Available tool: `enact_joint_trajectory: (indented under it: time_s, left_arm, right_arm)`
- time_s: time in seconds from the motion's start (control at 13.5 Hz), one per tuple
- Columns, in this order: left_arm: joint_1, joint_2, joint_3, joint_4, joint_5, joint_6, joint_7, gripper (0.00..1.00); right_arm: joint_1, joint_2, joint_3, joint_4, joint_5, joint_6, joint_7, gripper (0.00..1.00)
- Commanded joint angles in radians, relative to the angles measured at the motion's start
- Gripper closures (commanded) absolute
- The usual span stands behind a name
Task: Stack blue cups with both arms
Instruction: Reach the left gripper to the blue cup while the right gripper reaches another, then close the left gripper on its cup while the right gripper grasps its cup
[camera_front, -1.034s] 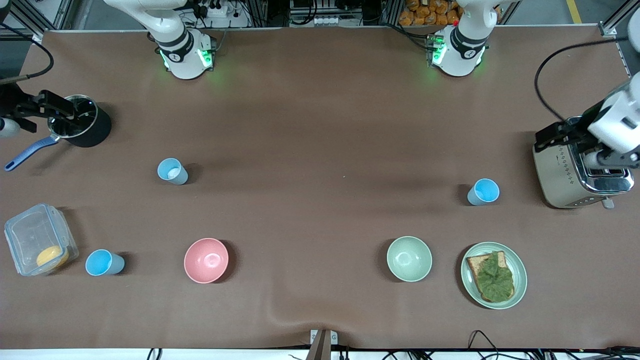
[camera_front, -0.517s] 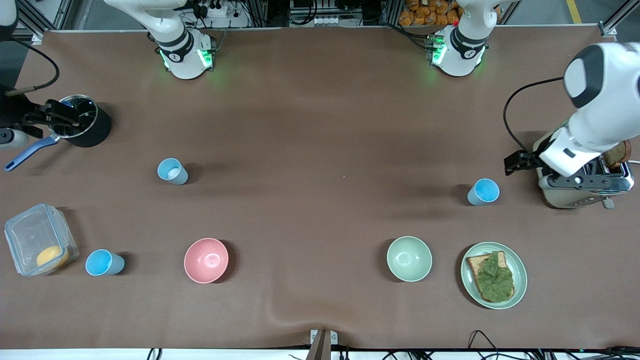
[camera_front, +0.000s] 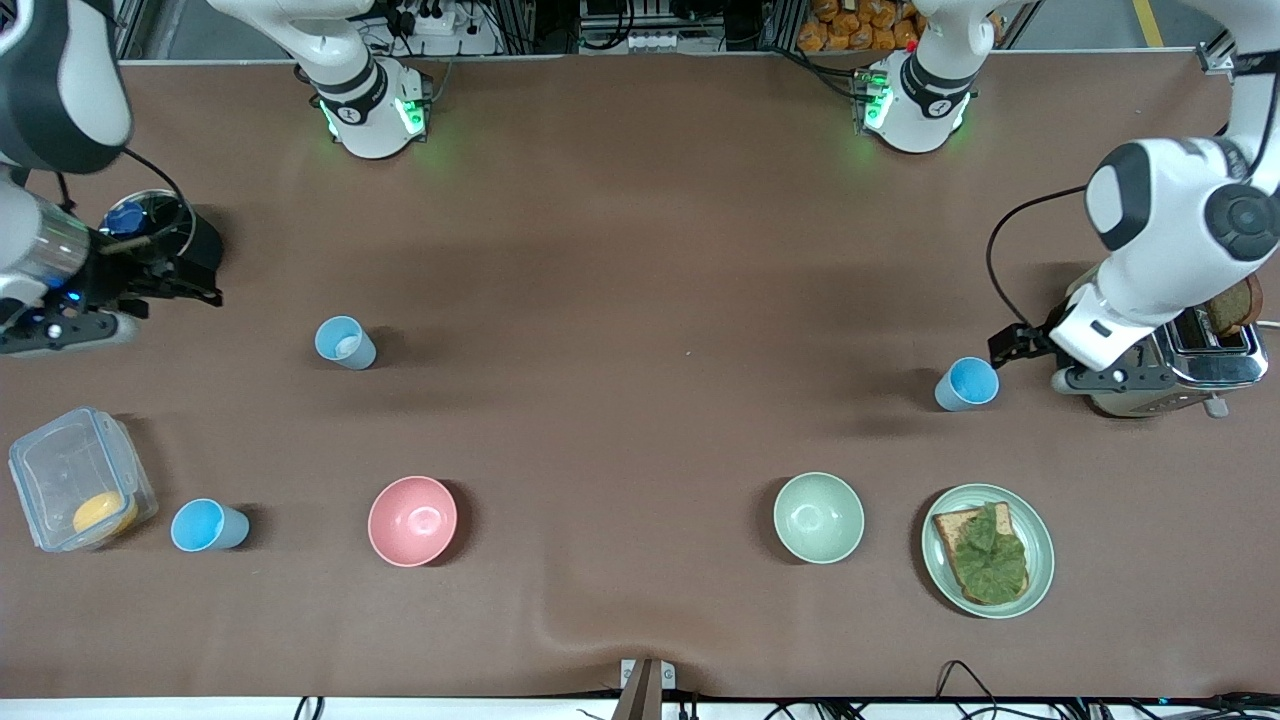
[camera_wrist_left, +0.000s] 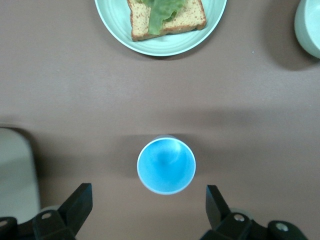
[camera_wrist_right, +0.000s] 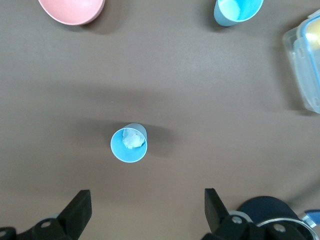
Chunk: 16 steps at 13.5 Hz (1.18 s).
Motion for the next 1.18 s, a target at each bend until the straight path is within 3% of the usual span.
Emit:
enact_joint_trajectory:
  time_s: [0.0, 0.22, 0.81, 0.89, 1.11]
  left_arm:
    - [0.009, 0.050, -0.006, -0.012, 0.019, 0.053, 0.020, 0.00]
    - [0.023, 0.085, -0.006, -0.018, 0.021, 0.082, 0.020, 0.00]
    - [0.052, 0.159, -0.004, -0.018, 0.090, 0.148, 0.017, 0.02]
    - [0.052, 0.165, -0.004, -0.018, 0.090, 0.148, 0.006, 0.05]
    - [0.052, 0.173, -0.006, -0.018, 0.090, 0.148, 0.000, 0.33]
  right_arm:
    - [0.011, 0.026, 0.008, -0.042, -0.014, 0.046, 0.013, 0.00]
    - [0.016, 0.066, 0.008, -0.066, -0.014, 0.118, 0.036, 0.00]
    - [0.022, 0.103, 0.011, -0.304, 0.002, 0.462, 0.072, 0.00]
    - [0.024, 0.126, 0.011, -0.317, 0.002, 0.501, 0.080, 0.00]
    - [0.024, 0.165, 0.011, -0.353, 0.015, 0.566, 0.088, 0.00]
